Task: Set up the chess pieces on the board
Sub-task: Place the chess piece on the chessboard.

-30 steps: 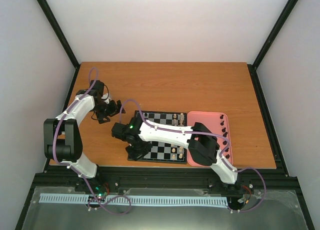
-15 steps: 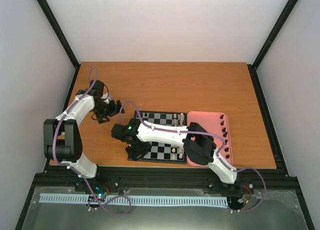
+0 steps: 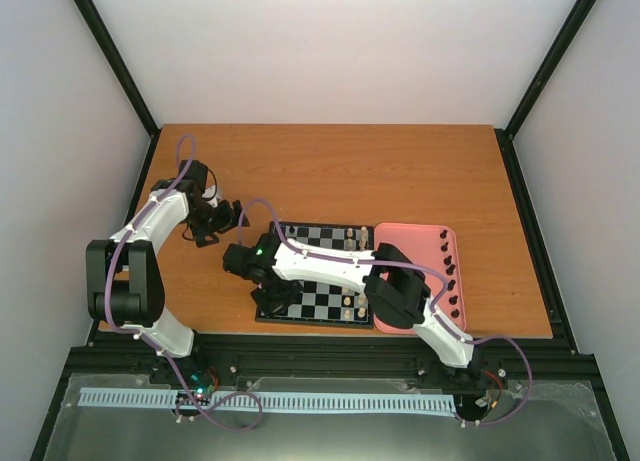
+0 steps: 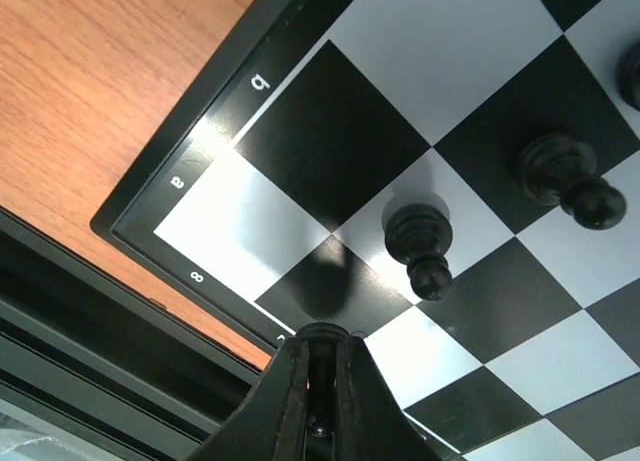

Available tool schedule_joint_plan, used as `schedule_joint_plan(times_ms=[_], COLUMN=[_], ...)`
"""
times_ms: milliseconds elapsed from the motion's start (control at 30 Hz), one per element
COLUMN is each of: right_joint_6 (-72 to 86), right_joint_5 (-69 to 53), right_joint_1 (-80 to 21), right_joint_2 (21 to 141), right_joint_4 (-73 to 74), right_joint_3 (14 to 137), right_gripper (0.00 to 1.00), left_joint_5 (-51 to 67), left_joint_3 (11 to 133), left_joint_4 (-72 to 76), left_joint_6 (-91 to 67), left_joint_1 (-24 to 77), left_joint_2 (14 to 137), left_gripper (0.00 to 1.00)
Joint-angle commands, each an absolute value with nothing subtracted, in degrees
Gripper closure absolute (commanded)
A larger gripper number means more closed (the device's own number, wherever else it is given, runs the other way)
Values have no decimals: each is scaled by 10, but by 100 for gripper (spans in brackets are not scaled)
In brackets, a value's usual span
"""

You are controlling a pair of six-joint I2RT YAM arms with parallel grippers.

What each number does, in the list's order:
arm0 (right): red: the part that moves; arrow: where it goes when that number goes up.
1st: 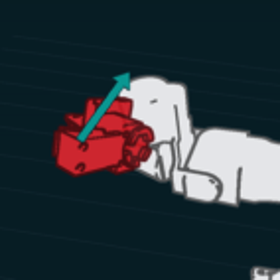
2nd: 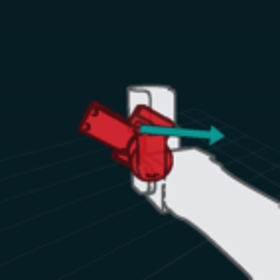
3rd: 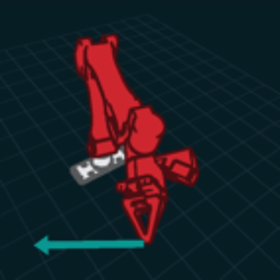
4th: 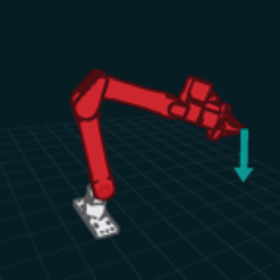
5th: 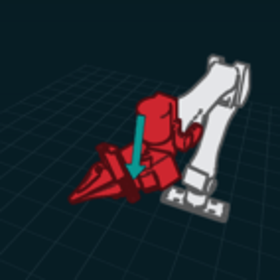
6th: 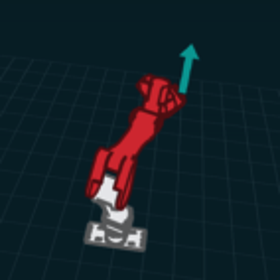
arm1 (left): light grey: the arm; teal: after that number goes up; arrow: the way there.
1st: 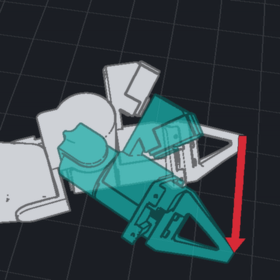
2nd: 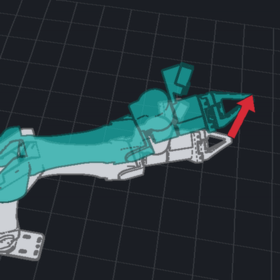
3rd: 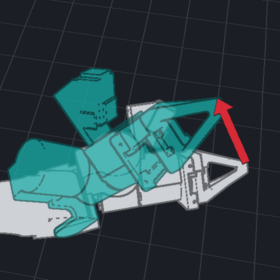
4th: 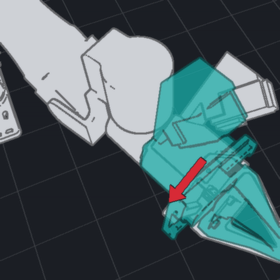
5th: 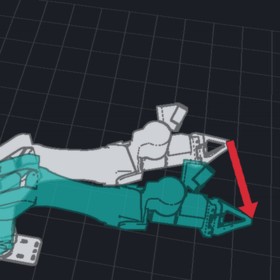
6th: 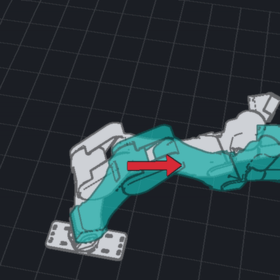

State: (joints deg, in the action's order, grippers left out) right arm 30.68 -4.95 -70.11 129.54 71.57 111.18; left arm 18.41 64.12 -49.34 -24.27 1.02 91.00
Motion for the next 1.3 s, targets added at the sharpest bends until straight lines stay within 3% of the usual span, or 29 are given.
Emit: schedule_joint_plan(times_ms=[0,433,1067,1267], right_joint_6=[296,293,282,292], right_joint_5=[-44,-39,-57,-53], right_joint_1=[-698,-694,-694,-694], right_joint_2=[1312,1323,1272,1222], right_joint_4=[726,738,708,737], right_joint_3=[1134,1145,1122,1135], right_gripper=[97,97,63,59], left_joint_5=[184,189,189,188], left_joint_3=[650,650,648,649], left_joint_4=[-491,-489,-490,-492], left_joint_6=[-249,-249,-248,-248], left_joint_1=[11,11,11,11], left_joint_2=[902,903,900,900], left_gripper=[0,0,0,0])
